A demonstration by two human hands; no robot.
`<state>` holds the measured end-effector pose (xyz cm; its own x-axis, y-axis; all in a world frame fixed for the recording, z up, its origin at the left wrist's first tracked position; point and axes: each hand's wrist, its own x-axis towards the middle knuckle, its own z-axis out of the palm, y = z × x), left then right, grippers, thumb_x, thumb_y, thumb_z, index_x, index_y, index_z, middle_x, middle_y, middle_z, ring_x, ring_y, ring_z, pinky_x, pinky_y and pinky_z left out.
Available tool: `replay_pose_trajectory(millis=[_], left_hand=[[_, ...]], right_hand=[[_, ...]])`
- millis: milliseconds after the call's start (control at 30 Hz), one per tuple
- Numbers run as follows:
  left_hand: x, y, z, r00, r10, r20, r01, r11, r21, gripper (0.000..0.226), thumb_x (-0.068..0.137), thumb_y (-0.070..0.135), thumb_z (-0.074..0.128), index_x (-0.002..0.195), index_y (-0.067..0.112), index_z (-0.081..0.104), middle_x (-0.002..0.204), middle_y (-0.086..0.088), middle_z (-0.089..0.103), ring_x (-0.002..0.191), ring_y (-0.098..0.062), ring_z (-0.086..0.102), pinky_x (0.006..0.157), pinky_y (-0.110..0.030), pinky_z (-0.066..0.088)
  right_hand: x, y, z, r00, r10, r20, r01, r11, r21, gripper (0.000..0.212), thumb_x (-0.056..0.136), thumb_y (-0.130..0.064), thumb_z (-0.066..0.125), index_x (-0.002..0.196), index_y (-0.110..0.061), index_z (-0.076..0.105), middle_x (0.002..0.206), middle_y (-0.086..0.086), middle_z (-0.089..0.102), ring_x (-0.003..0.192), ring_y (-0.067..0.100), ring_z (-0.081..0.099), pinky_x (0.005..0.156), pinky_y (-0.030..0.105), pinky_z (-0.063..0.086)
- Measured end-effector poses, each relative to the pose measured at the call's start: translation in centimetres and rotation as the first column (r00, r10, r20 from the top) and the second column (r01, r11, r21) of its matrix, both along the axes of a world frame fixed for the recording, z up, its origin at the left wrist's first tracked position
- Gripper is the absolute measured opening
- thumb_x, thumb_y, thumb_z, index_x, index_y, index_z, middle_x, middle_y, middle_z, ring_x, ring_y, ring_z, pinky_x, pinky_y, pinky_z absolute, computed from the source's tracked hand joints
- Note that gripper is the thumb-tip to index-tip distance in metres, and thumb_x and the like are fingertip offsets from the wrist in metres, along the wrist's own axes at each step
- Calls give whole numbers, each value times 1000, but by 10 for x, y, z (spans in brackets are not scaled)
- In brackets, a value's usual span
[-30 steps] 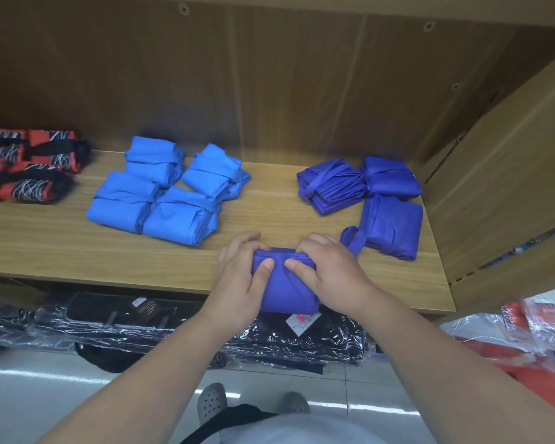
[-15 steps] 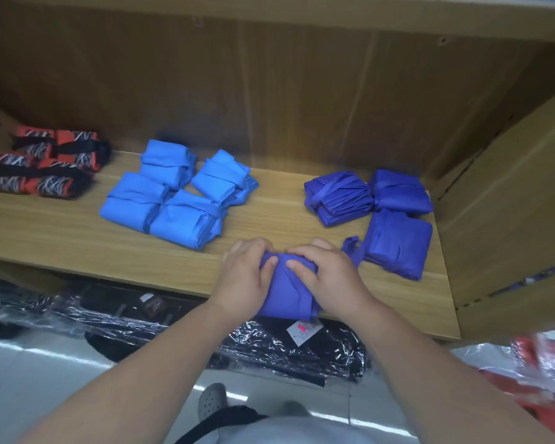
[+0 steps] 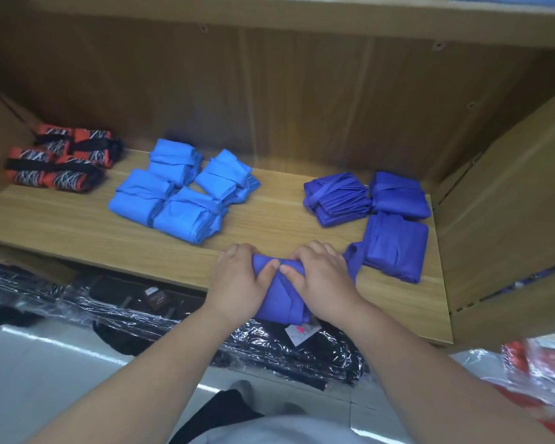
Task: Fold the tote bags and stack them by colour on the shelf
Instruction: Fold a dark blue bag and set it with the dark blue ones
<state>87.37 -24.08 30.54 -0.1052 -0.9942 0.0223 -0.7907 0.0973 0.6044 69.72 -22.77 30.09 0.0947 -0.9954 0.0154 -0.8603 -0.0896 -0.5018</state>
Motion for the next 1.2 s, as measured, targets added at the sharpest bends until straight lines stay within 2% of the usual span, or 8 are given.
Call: replay_pose_trajectory(millis=[167, 267, 367, 467, 667, 867, 1067, 1200], left_hand=[[2, 7, 15, 911, 17, -412, 57, 984, 167, 30, 86, 40, 70, 98, 21, 51, 74, 7, 59, 64, -10, 52, 64, -31, 41], [0, 6, 26, 749, 125, -651, 55, 967, 250, 31, 80, 31, 75, 102, 24, 54, 75, 2, 62, 63, -9, 54, 62, -31, 46], [2, 1, 43, 578, 196, -792, 60, 958, 282, 34, 86, 4, 76, 112, 20, 61, 70, 4, 66, 62, -10, 60, 58, -25, 51], [10, -8, 61, 536, 192, -822, 83, 957, 278, 38, 81, 9, 82, 114, 21, 65, 71, 2, 69, 63, -10, 62, 58, -23, 53], [33, -20, 61, 471, 154, -868, 490, 773, 403, 61, 71, 28, 83, 126, 19, 60, 115, -7, 74, 102, -18, 71, 83, -29, 57], [28, -33, 53, 467, 158, -870, 390, 846, 363, 32, 77, 9, 79, 107, 4, 70, 102, -15, 76, 88, -19, 72, 73, -27, 58], [30, -50, 59, 485, 170, -858, 310, 884, 350, 21, 87, 1, 71, 108, 6, 69, 102, -8, 78, 90, -16, 73, 73, -24, 57], [41, -68, 66, 507, 194, -840, 220, 913, 344, 15, 90, 2, 68, 103, 8, 70, 92, -3, 78, 80, -10, 71, 66, -19, 54]], right_hand=[[-3, 7, 2, 990, 15, 143, -12, 1000, -17, 51, 88, -63, 34, 102, -22, 60, 95, -12, 57, 98, 19, 56, 95, 40, 40], [-3, 11, 9, 954, -24, 297, 13, 999, 38, 50, 88, -65, 40, 107, -24, 61, 98, -9, 68, 96, 15, 62, 92, 36, 45], [3, 13, 27, 808, -95, 581, -8, 985, 172, 41, 85, -60, 59, 104, -24, 67, 95, -10, 73, 89, 6, 66, 84, 31, 52], [13, 7, 49, 725, -92, 683, 10, 992, 123, 18, 91, -31, 71, 92, -14, 68, 79, -7, 68, 74, 4, 59, 71, 27, 48], [23, 1, 66, 707, -114, 698, 90, 993, 72, 14, 91, -29, 68, 83, -19, 64, 73, -9, 61, 71, 5, 54, 67, 29, 46], [35, -4, 64, 743, -174, 646, 166, 983, 75, 26, 91, -50, 57, 83, -26, 62, 75, -6, 60, 75, 8, 54, 75, 45, 47], [7, 0, 64, 746, -289, 599, 169, 953, 250, 65, 66, -68, 74, 124, -43, 61, 85, -15, 62, 88, 9, 61, 87, 28, 48], [-19, 8, 71, 886, -228, 405, 140, 962, 235, 46, 60, -61, 82, 101, -43, 71, 93, -5, 71, 89, 18, 65, 88, 42, 54]])
